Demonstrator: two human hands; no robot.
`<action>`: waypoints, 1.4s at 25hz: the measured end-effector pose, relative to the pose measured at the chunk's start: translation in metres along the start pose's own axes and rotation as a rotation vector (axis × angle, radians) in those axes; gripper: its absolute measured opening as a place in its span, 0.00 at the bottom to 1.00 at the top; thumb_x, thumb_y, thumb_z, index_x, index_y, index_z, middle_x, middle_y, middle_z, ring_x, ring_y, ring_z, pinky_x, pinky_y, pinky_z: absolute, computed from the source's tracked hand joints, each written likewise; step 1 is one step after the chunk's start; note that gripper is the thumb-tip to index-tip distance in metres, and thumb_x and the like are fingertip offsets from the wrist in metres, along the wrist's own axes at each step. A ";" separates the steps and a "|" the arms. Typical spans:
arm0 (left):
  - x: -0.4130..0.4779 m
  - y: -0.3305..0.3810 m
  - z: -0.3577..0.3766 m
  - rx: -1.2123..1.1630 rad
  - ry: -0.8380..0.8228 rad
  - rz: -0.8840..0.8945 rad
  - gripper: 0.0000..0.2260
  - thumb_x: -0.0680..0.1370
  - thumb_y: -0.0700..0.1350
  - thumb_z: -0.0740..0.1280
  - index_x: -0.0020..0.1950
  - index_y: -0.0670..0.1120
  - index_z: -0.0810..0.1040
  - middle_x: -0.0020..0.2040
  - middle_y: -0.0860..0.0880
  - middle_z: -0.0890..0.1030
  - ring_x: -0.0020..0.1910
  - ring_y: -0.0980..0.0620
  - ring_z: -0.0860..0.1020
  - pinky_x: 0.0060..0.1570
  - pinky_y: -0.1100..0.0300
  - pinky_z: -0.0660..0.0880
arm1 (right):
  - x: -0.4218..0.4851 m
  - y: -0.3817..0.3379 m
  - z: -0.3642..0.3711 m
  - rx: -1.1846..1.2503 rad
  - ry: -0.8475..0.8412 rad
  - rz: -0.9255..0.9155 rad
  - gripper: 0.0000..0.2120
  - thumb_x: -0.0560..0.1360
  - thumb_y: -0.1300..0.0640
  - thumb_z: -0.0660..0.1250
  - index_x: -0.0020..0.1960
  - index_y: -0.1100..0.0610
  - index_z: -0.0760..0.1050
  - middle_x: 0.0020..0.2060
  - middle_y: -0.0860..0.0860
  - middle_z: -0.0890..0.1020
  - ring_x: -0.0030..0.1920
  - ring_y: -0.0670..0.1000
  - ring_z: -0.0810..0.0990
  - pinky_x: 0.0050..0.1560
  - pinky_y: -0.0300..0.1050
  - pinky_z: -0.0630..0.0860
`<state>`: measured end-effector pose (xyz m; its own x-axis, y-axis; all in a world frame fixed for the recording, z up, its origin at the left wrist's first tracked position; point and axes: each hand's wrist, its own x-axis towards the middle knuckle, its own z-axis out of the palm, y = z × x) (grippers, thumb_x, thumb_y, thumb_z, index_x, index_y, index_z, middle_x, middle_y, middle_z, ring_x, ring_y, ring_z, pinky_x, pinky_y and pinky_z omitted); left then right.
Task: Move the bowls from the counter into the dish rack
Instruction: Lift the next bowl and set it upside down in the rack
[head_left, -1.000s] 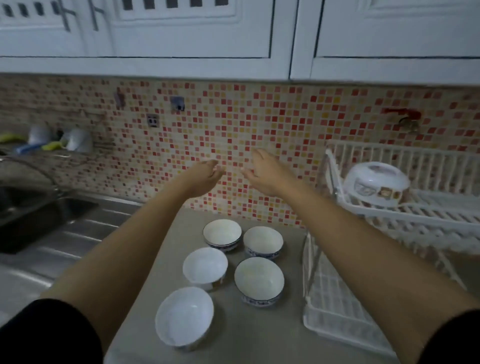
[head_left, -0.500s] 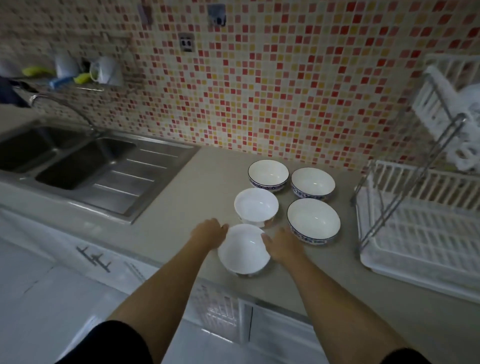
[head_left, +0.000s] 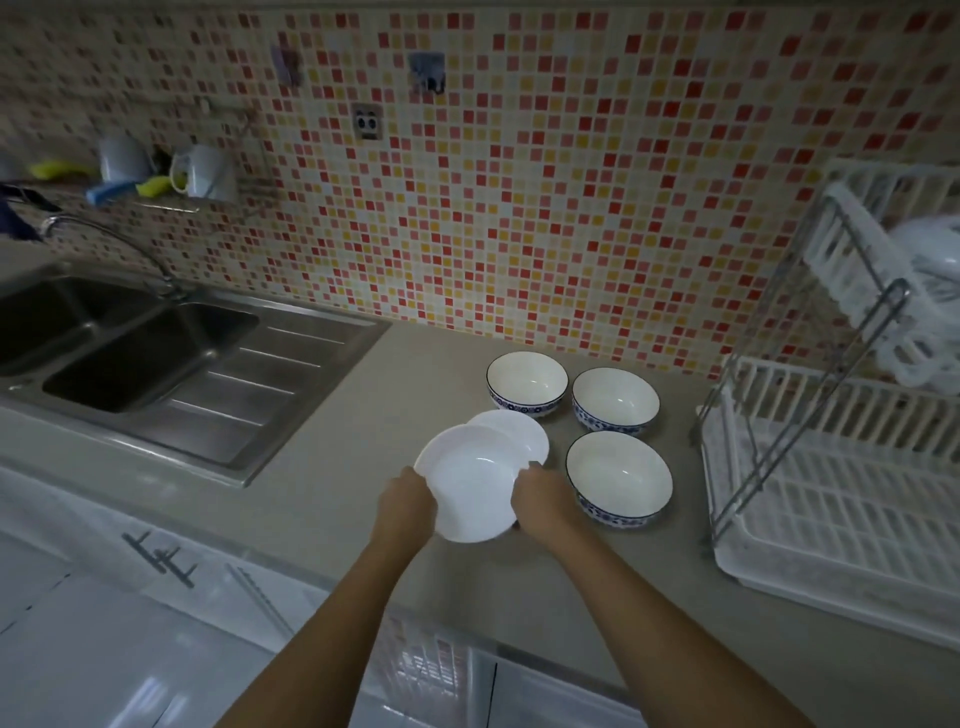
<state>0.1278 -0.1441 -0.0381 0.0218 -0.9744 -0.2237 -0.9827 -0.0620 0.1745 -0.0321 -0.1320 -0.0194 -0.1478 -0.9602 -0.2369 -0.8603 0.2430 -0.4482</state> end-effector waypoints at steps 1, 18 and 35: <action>0.002 0.005 -0.014 -0.026 0.047 -0.001 0.17 0.76 0.38 0.65 0.64 0.37 0.70 0.63 0.42 0.74 0.60 0.43 0.77 0.56 0.55 0.75 | 0.001 -0.007 -0.016 -0.003 0.079 -0.040 0.13 0.79 0.64 0.53 0.59 0.66 0.72 0.55 0.62 0.79 0.56 0.62 0.78 0.50 0.48 0.73; -0.041 0.208 -0.232 -0.653 0.636 0.609 0.18 0.80 0.51 0.59 0.68 0.46 0.69 0.57 0.47 0.82 0.41 0.53 0.81 0.30 0.68 0.73 | -0.095 0.032 -0.312 -0.191 0.833 -0.291 0.31 0.79 0.60 0.57 0.77 0.53 0.46 0.68 0.56 0.69 0.56 0.58 0.77 0.48 0.51 0.77; -0.063 0.403 -0.217 -0.542 0.791 1.028 0.23 0.80 0.43 0.59 0.75 0.46 0.58 0.66 0.42 0.75 0.52 0.44 0.79 0.46 0.52 0.78 | -0.086 0.235 -0.449 0.599 0.287 -0.443 0.49 0.60 0.26 0.63 0.75 0.40 0.49 0.74 0.50 0.63 0.58 0.51 0.79 0.64 0.53 0.74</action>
<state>-0.2301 -0.1547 0.2539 -0.3788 -0.4854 0.7880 -0.4349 0.8449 0.3115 -0.4409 -0.0543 0.2827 -0.0434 -0.9630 0.2661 -0.4722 -0.2149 -0.8549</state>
